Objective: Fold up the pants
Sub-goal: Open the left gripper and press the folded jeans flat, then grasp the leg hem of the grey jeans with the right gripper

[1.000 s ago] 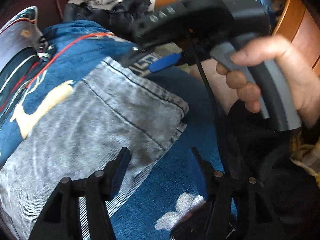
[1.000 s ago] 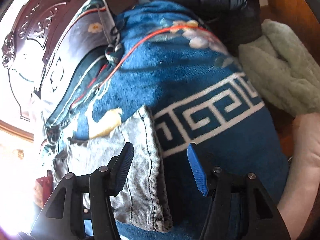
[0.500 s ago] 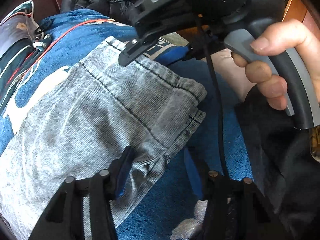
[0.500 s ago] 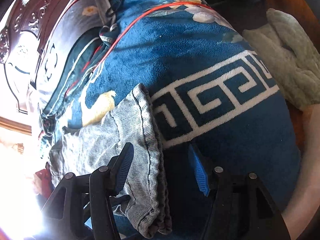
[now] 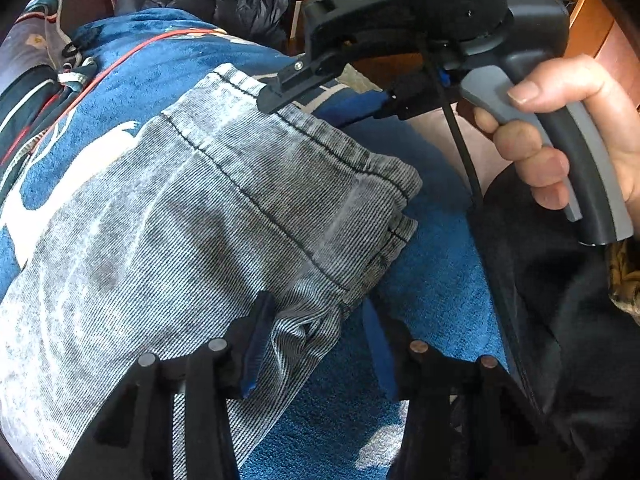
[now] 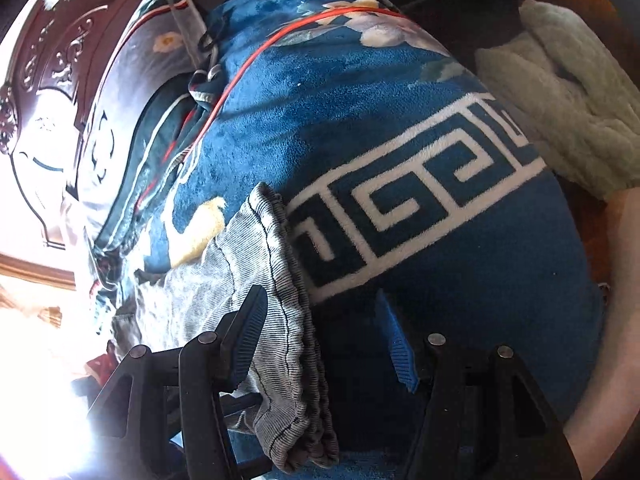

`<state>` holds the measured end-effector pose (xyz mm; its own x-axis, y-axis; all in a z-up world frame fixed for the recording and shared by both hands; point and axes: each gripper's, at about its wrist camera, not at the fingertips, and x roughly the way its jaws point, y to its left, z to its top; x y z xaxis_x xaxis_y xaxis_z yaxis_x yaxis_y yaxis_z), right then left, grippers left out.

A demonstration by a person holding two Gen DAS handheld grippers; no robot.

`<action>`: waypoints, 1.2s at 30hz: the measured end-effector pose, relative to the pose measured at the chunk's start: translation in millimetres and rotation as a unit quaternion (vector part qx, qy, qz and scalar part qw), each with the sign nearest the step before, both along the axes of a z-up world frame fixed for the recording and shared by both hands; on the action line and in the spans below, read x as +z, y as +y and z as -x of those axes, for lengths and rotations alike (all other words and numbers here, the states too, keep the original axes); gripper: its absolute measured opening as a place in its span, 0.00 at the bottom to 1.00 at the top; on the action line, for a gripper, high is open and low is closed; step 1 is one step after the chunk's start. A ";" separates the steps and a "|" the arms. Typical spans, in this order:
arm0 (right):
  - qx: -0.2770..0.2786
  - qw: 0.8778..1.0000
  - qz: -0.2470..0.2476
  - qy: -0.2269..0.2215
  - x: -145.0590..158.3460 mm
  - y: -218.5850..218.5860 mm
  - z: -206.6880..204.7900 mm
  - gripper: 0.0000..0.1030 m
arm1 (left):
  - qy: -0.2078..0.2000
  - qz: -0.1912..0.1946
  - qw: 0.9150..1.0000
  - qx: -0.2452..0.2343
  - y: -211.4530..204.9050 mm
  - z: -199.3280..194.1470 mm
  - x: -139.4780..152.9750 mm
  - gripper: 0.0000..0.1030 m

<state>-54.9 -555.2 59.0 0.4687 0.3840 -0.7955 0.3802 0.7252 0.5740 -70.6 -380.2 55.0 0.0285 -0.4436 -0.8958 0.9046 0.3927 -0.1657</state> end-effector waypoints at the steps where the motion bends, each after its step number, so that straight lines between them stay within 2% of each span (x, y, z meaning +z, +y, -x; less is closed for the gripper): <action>1: 0.002 1.000 0.002 0.000 0.2 1.3 -0.5 0.55 | -0.009 -0.006 1.000 -0.001 -3.3 2.8 -0.8 0.48; 7: 0.014 1.000 -0.001 -0.010 0.5 11.3 -6.6 0.55 | -0.061 -0.032 0.998 0.009 -12.4 20.7 -0.8 0.47; 8: 0.012 1.000 -0.007 -0.014 0.0 11.1 -6.6 0.52 | -0.069 -0.032 0.997 0.009 -12.5 23.1 -1.0 0.47; 12: 0.024 0.999 -0.031 -0.017 -6.5 16.4 -10.2 0.28 | -0.082 -0.024 0.996 0.019 -11.5 35.7 0.6 0.42; 15: 0.043 0.999 -0.008 -0.008 -11.8 27.3 -15.5 0.23 | -0.054 -0.004 0.997 0.048 -1.1 28.0 6.0 0.30; 17: 0.032 0.999 -0.018 -0.016 -9.1 25.9 -14.7 0.18 | -0.037 0.010 0.997 0.065 6.8 23.6 9.0 0.20; 23: 0.035 0.998 -0.019 -0.050 9.7 34.7 -13.7 0.16 | 0.023 0.064 0.992 0.103 32.7 18.6 20.5 0.16; 30: 0.044 0.995 -0.021 -0.090 35.8 54.1 -14.5 0.16 | 0.066 0.125 0.980 0.138 74.5 10.8 39.6 0.16; 36: 0.057 0.992 0.003 -0.115 62.4 80.6 -13.5 0.16 | 0.089 0.173 0.967 0.165 115.8 14.0 56.7 0.16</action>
<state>-41.4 -474.6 121.5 0.5914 0.4405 -0.6754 0.1554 0.7596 0.6315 -84.6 -264.4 111.7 0.0792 -0.7107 -0.6991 0.6848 0.5484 -0.4799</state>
